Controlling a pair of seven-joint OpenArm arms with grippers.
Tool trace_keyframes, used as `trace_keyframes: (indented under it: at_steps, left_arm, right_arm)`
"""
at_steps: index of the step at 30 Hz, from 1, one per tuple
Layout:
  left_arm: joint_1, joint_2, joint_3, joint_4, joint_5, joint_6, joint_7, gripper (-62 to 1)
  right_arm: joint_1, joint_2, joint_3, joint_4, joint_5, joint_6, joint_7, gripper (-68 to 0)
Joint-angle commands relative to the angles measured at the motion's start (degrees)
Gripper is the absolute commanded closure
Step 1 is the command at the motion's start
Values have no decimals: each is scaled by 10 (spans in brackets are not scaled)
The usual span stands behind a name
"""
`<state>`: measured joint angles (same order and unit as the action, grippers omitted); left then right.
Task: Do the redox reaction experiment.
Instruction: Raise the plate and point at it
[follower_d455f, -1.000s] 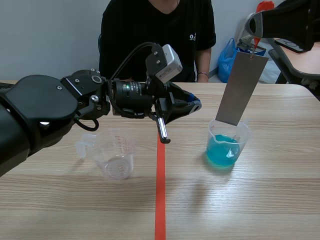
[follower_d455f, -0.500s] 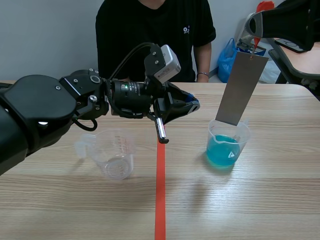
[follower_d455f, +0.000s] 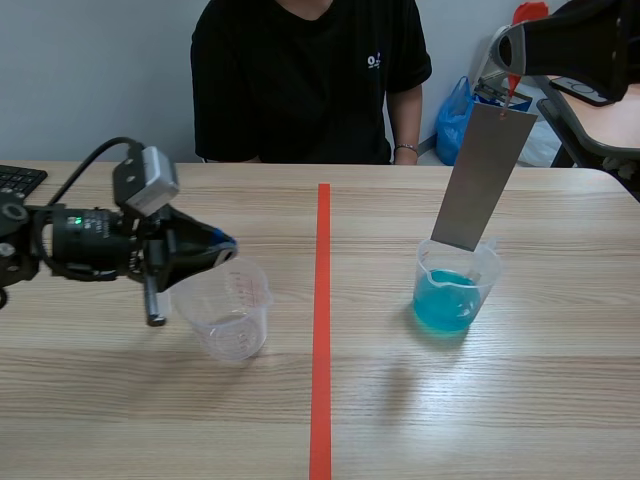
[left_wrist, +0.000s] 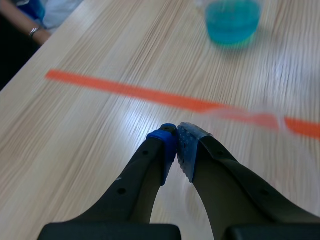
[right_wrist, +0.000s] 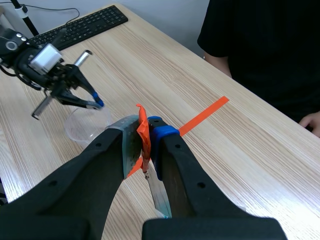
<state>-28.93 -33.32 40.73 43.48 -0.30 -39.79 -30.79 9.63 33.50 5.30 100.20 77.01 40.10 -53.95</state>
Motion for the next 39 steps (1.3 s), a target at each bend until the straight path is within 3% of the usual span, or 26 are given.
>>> trace_keyframes:
  at_steps: [1, 7, 10, 14, 22, 31, 39]
  left_arm:
    - [17, -19, -19, 10, -8, -1, -22, -42]
    - [118, -86, -77, 10, -9, 23, -90, -42]
    - [176, -106, -121, 10, -24, 26, -123, -42]
    - [251, -120, -183, 11, -47, 26, -163, -42]
    - [374, -134, -290, 23, -49, 26, -219, -42]
    - [552, -126, -435, 47, -51, 46, -274, -42]
    - [673, -67, -539, 64, -46, 66, -299, -42]
  right_arm:
    - [9, 6, 12, 5, 17, 0, 7, -15]
    - [9, 6, 12, 5, 19, 0, 7, -15]
    - [9, 6, 12, 5, 19, 0, 7, -15]
    - [9, 6, 12, 5, 19, 0, 7, -15]
    - [9, 6, 12, 5, 19, 0, 7, -15]
    - [9, 6, 12, 5, 19, 0, 7, -15]
    - [9, 6, 12, 5, 19, 0, 7, -15]
